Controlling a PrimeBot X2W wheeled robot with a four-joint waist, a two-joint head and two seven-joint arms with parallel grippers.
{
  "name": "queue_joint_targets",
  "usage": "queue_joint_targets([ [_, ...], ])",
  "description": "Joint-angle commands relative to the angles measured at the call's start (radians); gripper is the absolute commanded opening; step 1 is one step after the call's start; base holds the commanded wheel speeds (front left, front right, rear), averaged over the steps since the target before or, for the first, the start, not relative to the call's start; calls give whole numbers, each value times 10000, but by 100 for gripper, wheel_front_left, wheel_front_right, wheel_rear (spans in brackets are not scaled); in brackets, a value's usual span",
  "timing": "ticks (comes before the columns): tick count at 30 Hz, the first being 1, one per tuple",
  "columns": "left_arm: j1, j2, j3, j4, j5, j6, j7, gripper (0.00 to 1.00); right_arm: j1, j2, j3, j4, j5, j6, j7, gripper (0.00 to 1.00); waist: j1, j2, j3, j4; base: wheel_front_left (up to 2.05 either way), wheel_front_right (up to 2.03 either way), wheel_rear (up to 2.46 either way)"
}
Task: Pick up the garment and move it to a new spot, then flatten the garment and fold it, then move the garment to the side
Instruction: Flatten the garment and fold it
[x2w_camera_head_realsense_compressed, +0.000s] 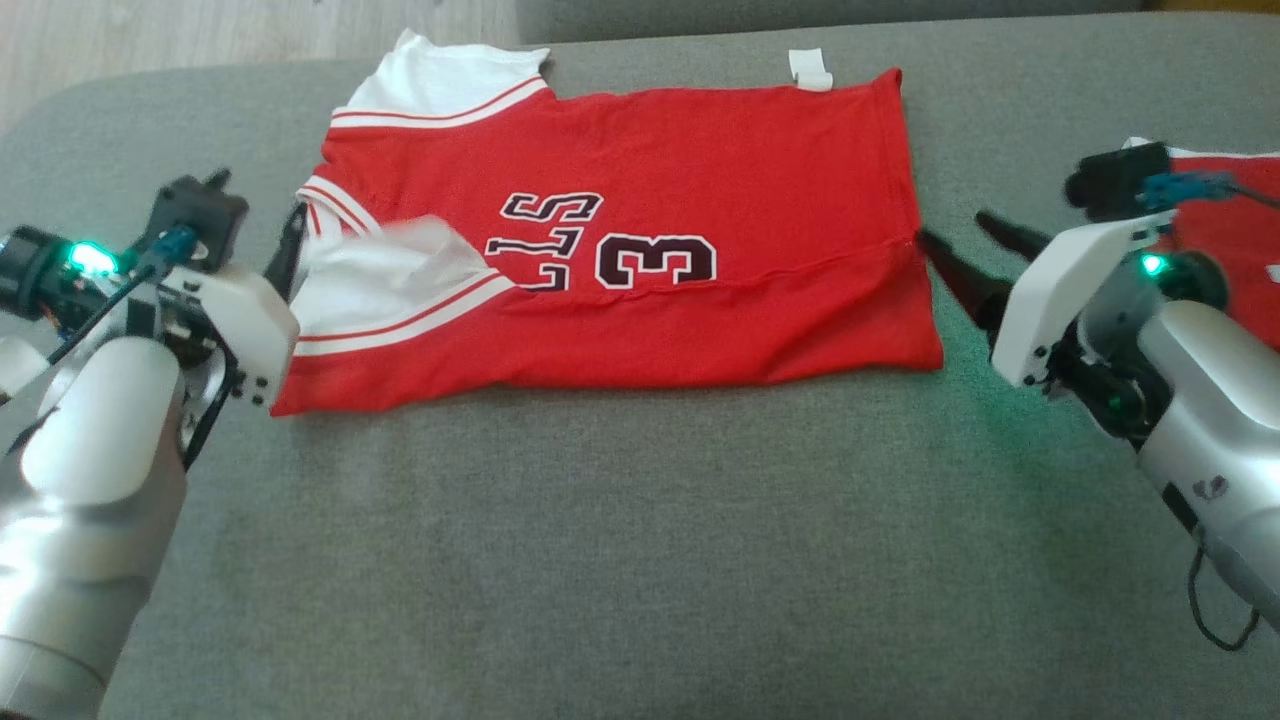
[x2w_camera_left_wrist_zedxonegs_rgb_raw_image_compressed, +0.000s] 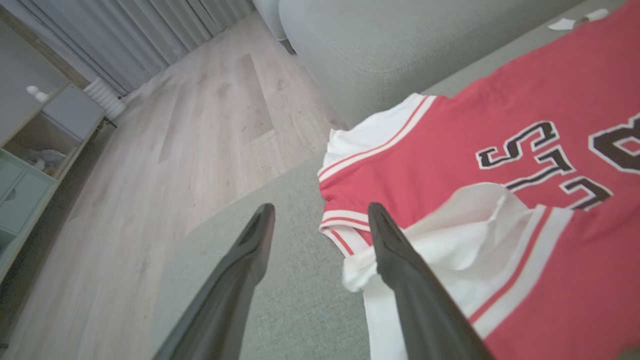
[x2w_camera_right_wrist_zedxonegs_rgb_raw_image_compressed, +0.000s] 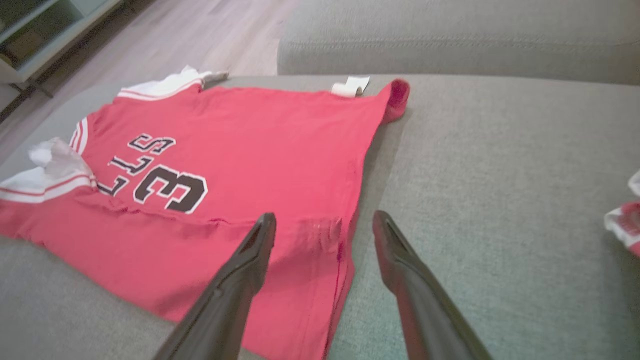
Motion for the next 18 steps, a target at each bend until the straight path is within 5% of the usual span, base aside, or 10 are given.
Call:
queue_joint_targets([
  [1, -729, 310, 469, -120, 68, 257, -447, 100, -262, -3, -232, -26, -143, -7, -593, 100, -1, 0, -99, 49, 0, 0, 0],
  [12, 274, -792, 1914, -1360, -1046, 1780, -3407, 100, 373, 212, -1712, 86, -1016, -7, -4372, 100, -1, 0, -1221, 363, 0, 0, 0],
  [18, 2019, -1197, 2742, -3552, -1111, 2321, -3526, 100, 1752, 799, -4926, -1160, -3509, -7, -4469, 100, -1, 0, -1659, 440, 0, 0, 0],
])
